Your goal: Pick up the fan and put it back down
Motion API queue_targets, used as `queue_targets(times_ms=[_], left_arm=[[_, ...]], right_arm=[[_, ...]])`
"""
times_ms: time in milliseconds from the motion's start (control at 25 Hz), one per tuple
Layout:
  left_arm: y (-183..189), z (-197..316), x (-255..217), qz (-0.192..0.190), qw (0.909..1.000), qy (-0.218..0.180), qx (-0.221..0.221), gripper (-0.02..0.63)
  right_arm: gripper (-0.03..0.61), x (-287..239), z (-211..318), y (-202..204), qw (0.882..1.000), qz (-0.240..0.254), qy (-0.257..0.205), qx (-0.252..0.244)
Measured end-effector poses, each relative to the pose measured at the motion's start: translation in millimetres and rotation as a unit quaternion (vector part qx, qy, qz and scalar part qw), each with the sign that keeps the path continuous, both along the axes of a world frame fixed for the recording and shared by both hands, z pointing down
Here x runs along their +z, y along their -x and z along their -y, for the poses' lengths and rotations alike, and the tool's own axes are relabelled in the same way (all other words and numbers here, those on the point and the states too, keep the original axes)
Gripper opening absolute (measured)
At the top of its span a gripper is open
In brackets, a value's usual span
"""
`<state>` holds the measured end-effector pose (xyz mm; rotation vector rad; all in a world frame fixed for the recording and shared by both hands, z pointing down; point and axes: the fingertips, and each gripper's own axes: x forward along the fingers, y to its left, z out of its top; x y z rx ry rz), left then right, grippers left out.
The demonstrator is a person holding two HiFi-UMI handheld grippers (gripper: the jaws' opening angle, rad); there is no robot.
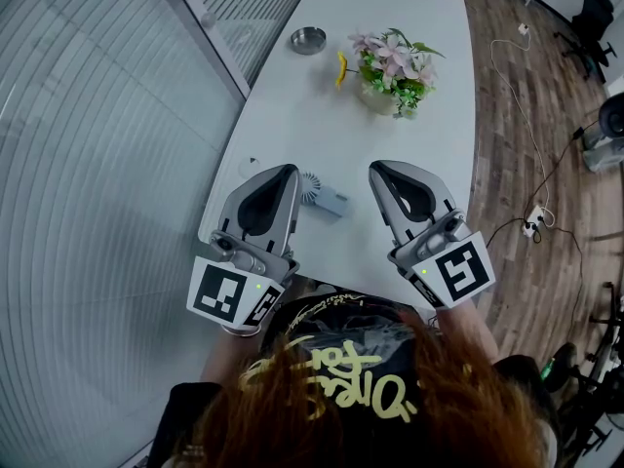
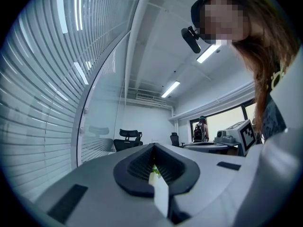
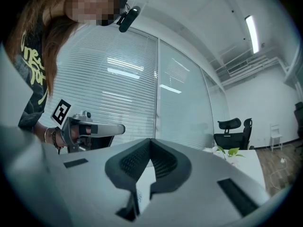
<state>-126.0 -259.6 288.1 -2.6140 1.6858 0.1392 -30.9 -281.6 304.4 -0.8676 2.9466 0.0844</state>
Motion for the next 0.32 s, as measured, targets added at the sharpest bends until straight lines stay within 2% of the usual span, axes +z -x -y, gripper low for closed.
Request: queue_targets(times_ms=[320], left_arm=[[4.6, 3.8, -0.8, 0.001, 1.0, -0.002, 0.003, -0.008]], right_arm=[[0.002, 0.8, 0.7, 7.0, 1.0, -0.003, -0.001, -0.005]])
